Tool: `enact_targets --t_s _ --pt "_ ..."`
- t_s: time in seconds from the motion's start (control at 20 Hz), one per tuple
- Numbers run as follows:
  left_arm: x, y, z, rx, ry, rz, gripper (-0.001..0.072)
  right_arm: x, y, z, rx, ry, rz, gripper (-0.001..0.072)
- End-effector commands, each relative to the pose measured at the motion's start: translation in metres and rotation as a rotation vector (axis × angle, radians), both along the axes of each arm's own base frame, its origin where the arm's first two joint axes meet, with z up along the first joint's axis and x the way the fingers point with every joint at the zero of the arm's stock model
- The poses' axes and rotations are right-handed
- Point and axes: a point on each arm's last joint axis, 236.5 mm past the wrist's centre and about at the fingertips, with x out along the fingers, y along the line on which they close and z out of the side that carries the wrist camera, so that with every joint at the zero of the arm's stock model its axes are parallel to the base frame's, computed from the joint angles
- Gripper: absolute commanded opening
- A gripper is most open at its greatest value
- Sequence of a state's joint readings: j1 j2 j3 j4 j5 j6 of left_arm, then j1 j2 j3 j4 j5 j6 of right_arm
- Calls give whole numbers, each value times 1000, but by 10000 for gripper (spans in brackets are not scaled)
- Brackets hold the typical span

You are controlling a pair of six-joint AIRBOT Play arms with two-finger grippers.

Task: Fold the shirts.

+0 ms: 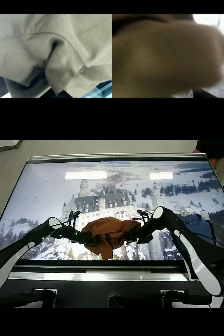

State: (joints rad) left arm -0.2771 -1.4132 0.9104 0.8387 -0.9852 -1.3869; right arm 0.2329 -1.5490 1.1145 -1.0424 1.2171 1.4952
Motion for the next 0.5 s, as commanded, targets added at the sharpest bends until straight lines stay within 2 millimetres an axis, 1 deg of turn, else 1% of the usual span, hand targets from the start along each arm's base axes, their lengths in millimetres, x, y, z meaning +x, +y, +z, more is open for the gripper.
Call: enact_targets --t_s 0.0,0.05,0.15,0.2,0.25,0.3,0.35,0.4,0.45 --pt "4 -1 7 -4 -31 4 29 27 22 -6 5 -131 -55 416" --pt "5 0 14 -3 -59 -15 28 31 21 -5 4 -141 -68 37" --pt "14 6 36 30 -145 -59 28 34 13 6 -30 -177 -41 47" --pt "22 10 55 53 -209 -83 27 39 5 20 -61 -226 -11 47" --pt "34 15 81 82 -293 -101 27 48 -4 41 -98 -301 15 47" --pt "47 19 117 102 -398 -111 27 64 -17 74 -147 -422 35 47" --pt "60 21 159 106 -513 -108 27 81 -31 114 -200 -556 47 47" --pt "70 21 211 93 -641 -95 27 97 -46 172 -250 -726 42 47" --pt "75 20 278 63 -793 -74 27 109 -58 242 -278 -919 19 47"
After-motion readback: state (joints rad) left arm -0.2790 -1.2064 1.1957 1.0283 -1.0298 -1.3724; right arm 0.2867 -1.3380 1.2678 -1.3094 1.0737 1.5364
